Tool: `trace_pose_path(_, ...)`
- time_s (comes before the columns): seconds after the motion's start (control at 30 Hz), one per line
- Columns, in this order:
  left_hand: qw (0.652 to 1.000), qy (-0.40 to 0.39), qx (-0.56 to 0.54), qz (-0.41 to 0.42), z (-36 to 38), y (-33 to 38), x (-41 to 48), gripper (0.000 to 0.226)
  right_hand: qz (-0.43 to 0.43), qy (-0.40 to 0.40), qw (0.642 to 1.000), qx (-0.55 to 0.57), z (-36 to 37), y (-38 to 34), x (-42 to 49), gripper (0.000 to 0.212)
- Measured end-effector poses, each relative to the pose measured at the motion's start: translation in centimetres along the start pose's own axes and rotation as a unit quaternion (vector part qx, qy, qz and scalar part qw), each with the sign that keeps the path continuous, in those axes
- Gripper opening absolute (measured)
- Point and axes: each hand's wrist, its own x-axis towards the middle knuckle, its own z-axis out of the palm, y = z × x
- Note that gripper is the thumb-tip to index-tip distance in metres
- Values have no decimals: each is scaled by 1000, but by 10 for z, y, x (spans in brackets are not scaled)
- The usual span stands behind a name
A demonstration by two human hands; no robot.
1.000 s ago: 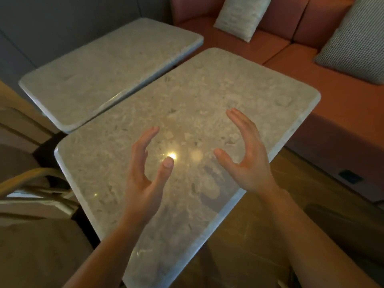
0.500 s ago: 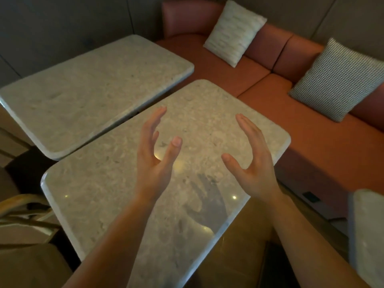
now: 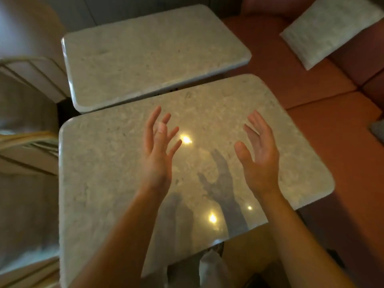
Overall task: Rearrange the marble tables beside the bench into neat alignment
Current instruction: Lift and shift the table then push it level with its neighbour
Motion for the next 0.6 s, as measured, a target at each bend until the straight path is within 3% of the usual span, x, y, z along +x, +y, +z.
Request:
trace_pose_path(0.17,989,72,-122,-42,14,-3,-18,51,38,-11,995,91,-3,-8,3,64)
trace_pose_path(0.33,976,92,-181,-81,26,-8,-34,54,152,-3,980,132,3,-25,-17,53)
trace_pose_path(0.47,972,101,-180,-113,39,-38,-63,54,241,9,952,186,-11,-12,-50,44)
trace_pose_path(0.6,957,102,-218,-164,50,-85,-94,53,328,26,909,256,-37,21,-77,51)
